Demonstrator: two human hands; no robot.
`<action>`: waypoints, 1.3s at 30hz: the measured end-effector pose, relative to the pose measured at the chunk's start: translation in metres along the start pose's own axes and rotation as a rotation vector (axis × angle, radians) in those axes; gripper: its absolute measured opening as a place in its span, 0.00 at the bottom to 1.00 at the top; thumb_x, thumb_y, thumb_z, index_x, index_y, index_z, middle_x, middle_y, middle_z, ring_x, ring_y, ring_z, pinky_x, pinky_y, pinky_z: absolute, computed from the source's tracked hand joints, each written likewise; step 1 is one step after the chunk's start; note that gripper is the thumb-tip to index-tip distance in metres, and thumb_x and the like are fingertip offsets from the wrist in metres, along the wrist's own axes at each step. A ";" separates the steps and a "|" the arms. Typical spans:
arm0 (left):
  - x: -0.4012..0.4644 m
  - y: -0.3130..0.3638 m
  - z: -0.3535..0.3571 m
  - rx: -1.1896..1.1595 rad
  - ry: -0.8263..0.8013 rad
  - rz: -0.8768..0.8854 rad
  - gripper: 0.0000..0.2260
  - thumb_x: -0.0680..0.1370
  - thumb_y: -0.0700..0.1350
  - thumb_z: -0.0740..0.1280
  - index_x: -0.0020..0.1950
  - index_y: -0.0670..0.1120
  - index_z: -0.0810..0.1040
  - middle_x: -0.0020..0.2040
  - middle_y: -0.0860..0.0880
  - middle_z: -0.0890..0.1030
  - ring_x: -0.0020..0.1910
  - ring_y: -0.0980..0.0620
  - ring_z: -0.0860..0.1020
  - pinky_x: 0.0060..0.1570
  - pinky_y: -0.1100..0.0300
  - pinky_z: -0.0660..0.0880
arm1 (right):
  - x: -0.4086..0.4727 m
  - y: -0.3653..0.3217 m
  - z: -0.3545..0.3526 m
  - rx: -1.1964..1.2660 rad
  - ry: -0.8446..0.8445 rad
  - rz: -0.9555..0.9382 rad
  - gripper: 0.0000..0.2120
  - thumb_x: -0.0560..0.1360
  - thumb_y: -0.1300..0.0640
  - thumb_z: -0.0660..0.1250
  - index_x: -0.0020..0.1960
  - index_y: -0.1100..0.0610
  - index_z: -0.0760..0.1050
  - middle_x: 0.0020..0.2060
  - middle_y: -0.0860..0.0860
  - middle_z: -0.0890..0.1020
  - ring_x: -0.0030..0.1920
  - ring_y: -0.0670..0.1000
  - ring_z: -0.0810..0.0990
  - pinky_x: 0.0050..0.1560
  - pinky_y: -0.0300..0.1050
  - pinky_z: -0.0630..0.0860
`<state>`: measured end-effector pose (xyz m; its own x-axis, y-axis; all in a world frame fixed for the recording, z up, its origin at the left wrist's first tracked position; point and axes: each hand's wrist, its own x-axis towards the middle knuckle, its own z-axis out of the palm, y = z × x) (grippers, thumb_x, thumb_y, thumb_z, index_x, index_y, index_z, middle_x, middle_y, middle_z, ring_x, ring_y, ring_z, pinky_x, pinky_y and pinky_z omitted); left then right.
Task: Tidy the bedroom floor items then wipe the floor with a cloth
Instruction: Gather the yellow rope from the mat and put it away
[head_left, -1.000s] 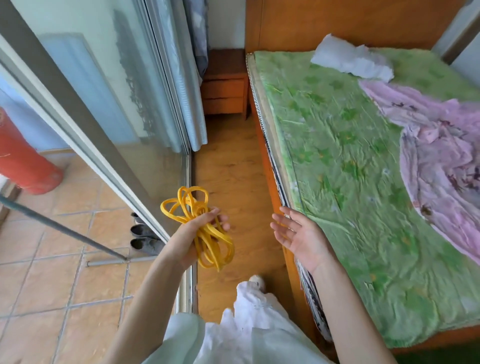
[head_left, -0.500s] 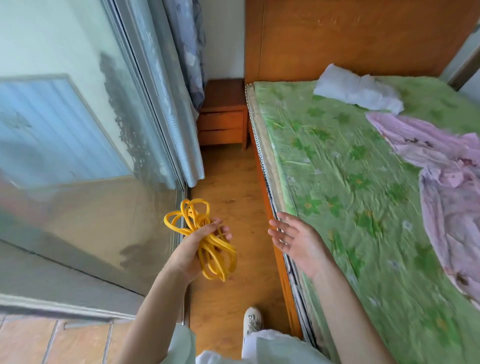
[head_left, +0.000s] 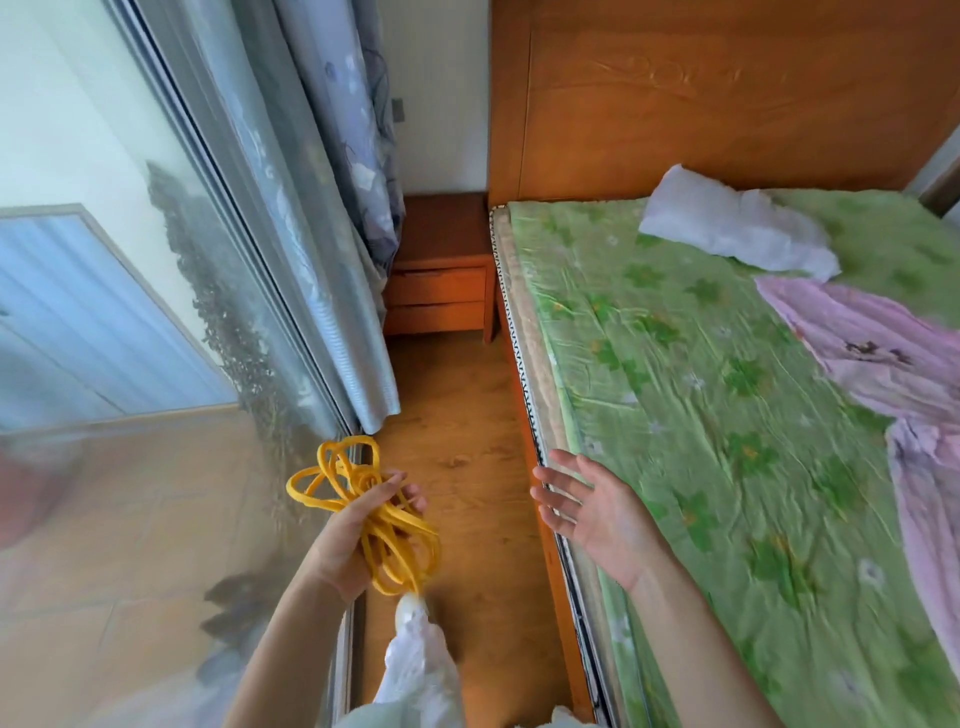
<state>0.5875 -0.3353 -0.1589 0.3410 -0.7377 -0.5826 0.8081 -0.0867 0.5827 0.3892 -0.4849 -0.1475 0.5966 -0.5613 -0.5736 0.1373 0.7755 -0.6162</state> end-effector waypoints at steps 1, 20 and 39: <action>0.015 0.011 0.000 -0.006 0.015 0.000 0.11 0.66 0.42 0.72 0.46 0.43 0.76 0.38 0.43 0.80 0.33 0.48 0.81 0.36 0.56 0.79 | 0.016 -0.005 0.005 0.010 0.009 0.002 0.12 0.78 0.55 0.59 0.56 0.59 0.76 0.45 0.57 0.82 0.42 0.54 0.81 0.41 0.46 0.78; 0.271 0.220 0.060 0.274 -0.042 -0.068 0.06 0.72 0.41 0.67 0.48 0.42 0.76 0.38 0.43 0.81 0.35 0.49 0.82 0.33 0.57 0.79 | 0.271 -0.113 0.125 0.063 0.087 -0.082 0.12 0.79 0.57 0.59 0.58 0.59 0.76 0.47 0.57 0.82 0.43 0.54 0.82 0.42 0.46 0.78; 0.523 0.320 0.200 0.241 0.040 -0.096 0.06 0.74 0.40 0.68 0.50 0.41 0.78 0.43 0.40 0.83 0.42 0.44 0.83 0.38 0.52 0.80 | 0.516 -0.330 0.144 0.005 0.021 -0.051 0.10 0.78 0.59 0.61 0.56 0.60 0.76 0.45 0.56 0.82 0.42 0.53 0.82 0.39 0.44 0.79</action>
<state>0.9282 -0.8832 -0.1637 0.2909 -0.6915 -0.6612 0.7018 -0.3155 0.6387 0.7655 -0.9889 -0.1625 0.5717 -0.6064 -0.5527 0.1713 0.7470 -0.6424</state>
